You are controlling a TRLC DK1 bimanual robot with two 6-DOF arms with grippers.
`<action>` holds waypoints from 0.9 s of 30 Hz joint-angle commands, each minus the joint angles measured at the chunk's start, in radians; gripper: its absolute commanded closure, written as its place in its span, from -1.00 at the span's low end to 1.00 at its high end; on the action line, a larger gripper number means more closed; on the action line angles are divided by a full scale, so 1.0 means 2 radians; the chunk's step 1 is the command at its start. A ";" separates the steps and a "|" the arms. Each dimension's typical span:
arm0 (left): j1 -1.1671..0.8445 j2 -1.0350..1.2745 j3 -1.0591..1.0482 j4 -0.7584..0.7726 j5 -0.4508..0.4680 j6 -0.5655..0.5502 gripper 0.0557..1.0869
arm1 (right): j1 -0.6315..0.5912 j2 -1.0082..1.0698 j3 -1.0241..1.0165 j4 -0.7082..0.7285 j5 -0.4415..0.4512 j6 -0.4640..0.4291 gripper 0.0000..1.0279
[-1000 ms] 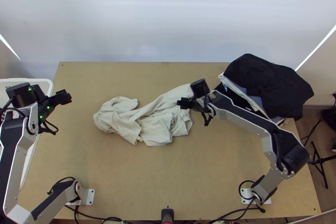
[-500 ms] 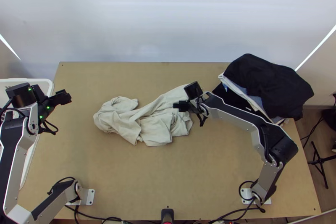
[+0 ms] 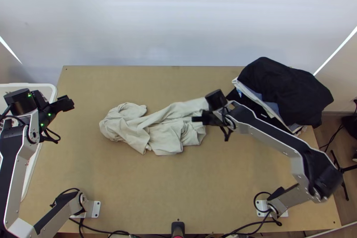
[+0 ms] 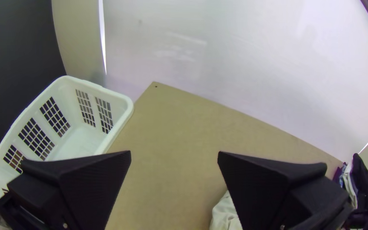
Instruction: Fold the t-shirt
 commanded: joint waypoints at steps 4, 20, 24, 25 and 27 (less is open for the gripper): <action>0.001 0.005 0.001 0.006 0.001 0.002 -0.92 | 0.011 -0.049 -0.081 -0.094 -0.043 0.031 0.94; -0.002 0.024 0.012 0.011 0.001 0.003 -0.92 | -0.020 -0.047 0.000 -0.062 -0.038 0.026 0.10; -0.003 0.028 0.012 0.013 0.001 0.002 -0.92 | -0.020 -0.020 0.010 -0.059 -0.039 0.030 0.11; -0.003 0.028 0.012 0.014 0.001 0.002 -0.92 | -0.020 -0.013 0.011 -0.059 -0.039 0.031 0.11; -0.002 0.028 0.012 0.015 0.001 0.002 -0.92 | -0.020 0.002 0.012 -0.059 -0.039 0.032 0.12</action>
